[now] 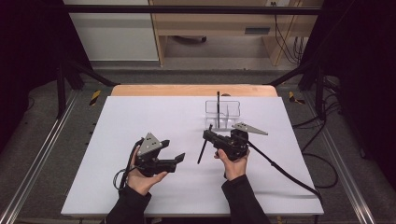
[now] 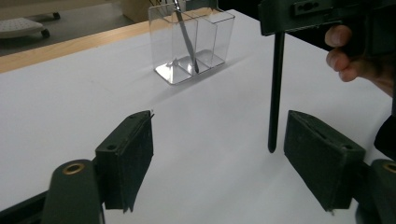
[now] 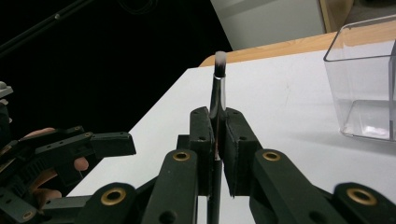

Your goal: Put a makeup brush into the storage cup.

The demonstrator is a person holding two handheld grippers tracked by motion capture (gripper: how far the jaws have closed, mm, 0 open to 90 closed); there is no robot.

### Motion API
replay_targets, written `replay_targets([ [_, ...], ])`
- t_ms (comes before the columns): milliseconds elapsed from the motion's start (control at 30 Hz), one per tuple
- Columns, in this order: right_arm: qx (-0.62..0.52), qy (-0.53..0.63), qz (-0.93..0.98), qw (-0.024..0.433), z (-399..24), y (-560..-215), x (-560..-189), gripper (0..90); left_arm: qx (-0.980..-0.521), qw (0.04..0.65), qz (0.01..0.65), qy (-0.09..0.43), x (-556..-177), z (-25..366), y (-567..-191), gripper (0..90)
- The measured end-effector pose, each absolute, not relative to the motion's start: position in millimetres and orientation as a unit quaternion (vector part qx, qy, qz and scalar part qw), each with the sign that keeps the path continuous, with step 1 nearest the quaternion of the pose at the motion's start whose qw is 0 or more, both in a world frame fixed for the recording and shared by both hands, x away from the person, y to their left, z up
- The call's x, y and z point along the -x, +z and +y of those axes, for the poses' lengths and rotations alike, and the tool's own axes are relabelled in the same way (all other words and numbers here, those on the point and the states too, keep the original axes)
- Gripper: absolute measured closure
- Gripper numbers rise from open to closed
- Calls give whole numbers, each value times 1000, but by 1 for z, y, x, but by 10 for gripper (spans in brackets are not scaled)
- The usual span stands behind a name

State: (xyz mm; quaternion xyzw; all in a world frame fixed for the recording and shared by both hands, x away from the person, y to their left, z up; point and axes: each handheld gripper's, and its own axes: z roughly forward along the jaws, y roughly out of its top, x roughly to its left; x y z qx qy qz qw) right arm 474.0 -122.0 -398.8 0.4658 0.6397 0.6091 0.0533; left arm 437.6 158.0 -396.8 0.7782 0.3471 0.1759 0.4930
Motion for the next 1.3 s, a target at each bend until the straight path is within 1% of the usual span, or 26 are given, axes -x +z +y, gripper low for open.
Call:
replay_targets([
  [67, -464, 609, 641, 56, -122, -399, -474, 839, -775, 496, 351, 173, -438, 163, -398, 203],
  [300, -460, 604, 647, 65, -124, -398, -476, 839, -779, 484, 354, 185, -436, 174, -401, 125],
  [433, -455, 603, 651, 75, -126, -397, -476, 839, -779, 481, 356, 186, -435, 181, -403, 102],
  [833, -444, 599, 659, 102, -132, -392, -479, 838, -781, 461, 375, 193, -436, 198, -412, 85],
  [1300, -446, 594, 655, 140, -147, -381, -495, 839, -777, 454, 390, 197, -433, 215, -418, 84],
])
